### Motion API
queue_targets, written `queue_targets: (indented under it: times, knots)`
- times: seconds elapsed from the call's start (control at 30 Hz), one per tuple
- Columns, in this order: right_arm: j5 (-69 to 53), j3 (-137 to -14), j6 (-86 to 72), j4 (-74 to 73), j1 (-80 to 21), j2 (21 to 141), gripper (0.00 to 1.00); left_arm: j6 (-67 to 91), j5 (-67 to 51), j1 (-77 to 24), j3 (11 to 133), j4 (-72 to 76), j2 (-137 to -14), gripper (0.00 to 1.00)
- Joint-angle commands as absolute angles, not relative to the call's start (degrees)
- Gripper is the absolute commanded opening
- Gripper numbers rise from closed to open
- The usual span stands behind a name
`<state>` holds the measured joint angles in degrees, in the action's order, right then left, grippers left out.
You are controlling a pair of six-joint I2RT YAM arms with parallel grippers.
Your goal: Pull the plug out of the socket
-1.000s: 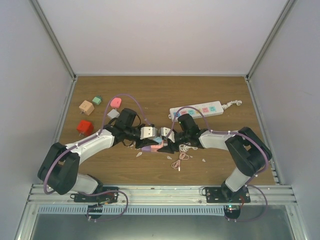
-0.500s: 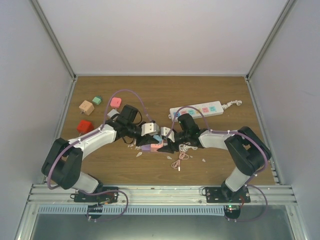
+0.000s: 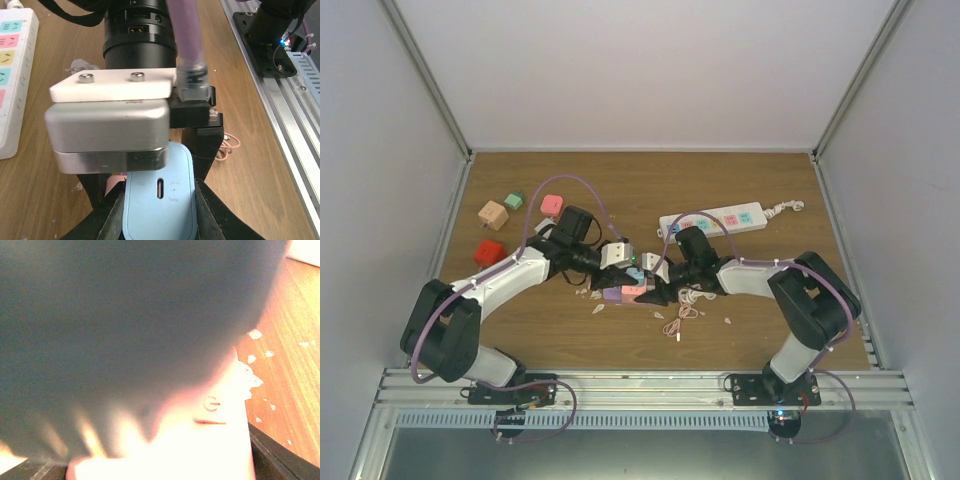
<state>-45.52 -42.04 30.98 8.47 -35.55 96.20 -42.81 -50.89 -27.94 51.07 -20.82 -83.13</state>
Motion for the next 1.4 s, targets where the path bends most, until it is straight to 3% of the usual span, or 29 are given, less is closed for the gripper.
queue_targets:
  times: [0.0, 0.37, 0.7, 1.0, 1.17, 1.37]
  knots:
    - [-44.7, -42.8, 30.8, 8.1, -34.8, 97.6, 0.27, -45.7, -49.2, -28.8, 49.7, -17.9, -80.9, 0.14]
    - [-45.2, -42.4, 30.9, 8.4, -34.1, 96.5, 0.30, -50.0, -44.4, -25.4, 50.5, -25.0, -77.4, 0.14]
    - [-45.4, -42.7, 31.5, 7.7, -33.9, 96.4, 0.36, -57.5, -44.8, -9.2, 55.4, -36.5, -75.8, 0.16]
    - [-45.6, -42.9, 31.7, 7.2, -33.9, 95.7, 0.42, -49.6, -32.7, 8.3, 70.3, -34.5, -90.5, 0.21]
    - [-45.4, -43.0, 31.6, 7.1, -33.9, 95.4, 0.46, -44.8, -26.2, 9.4, 77.4, -28.5, -97.2, 0.22]
    - [-45.2, -43.3, 31.4, 6.9, -34.0, 95.4, 0.48, -45.4, -10.7, 7.6, 88.2, -23.7, -107.7, 0.22]
